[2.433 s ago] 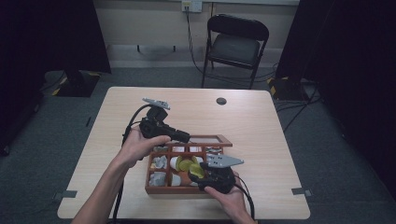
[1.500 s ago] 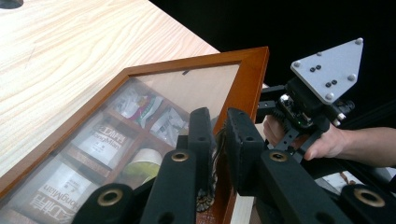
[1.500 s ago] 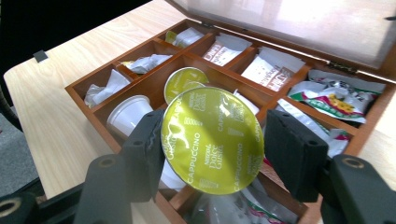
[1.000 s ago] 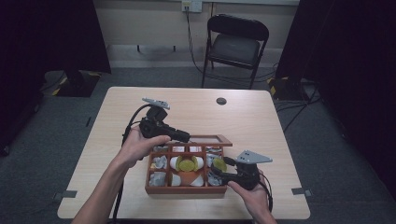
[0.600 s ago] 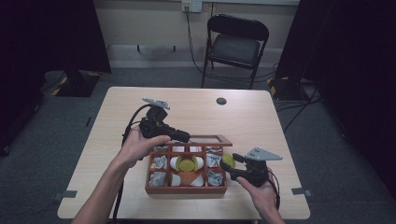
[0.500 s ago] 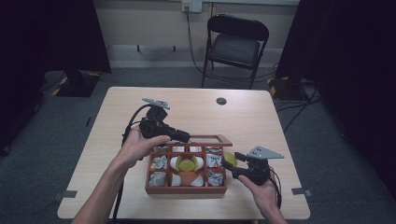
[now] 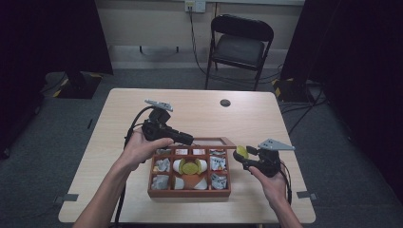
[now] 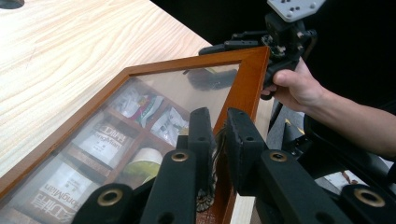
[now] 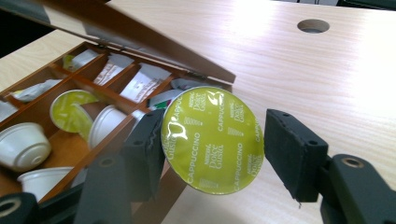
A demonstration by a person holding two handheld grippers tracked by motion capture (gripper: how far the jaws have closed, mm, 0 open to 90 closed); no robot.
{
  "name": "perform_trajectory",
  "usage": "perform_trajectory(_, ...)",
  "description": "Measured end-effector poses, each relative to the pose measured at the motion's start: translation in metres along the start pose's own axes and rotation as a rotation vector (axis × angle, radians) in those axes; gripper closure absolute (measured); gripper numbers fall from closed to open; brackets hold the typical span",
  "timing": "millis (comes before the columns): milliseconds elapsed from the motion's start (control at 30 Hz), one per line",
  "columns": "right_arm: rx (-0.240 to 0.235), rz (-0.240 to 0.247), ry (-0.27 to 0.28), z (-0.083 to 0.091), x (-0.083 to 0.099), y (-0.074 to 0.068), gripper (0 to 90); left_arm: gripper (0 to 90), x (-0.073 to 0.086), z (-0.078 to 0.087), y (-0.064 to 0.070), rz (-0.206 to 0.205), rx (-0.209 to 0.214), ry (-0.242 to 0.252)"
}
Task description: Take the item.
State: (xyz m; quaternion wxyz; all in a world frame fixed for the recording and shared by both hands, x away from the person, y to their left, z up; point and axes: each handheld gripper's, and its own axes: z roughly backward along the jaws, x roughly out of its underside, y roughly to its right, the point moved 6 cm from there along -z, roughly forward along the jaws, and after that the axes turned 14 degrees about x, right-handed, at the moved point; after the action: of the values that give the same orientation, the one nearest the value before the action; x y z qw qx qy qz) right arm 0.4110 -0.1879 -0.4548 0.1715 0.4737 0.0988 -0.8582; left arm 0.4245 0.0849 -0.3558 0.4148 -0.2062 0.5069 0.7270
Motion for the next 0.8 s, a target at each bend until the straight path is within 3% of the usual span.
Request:
perform_trajectory(500, 0.065, -0.003, -0.045, -0.034, 0.006, 0.023, 40.0, 80.9, 0.001, 0.0, 0.001, 0.002, -0.001, -0.005)
perform_trajectory(800, 0.076, -0.005, -0.133, -0.052, 0.02, 0.028, 40.0, 80.9, 0.002, 0.0, 0.001, 0.003, 0.0, -0.009)
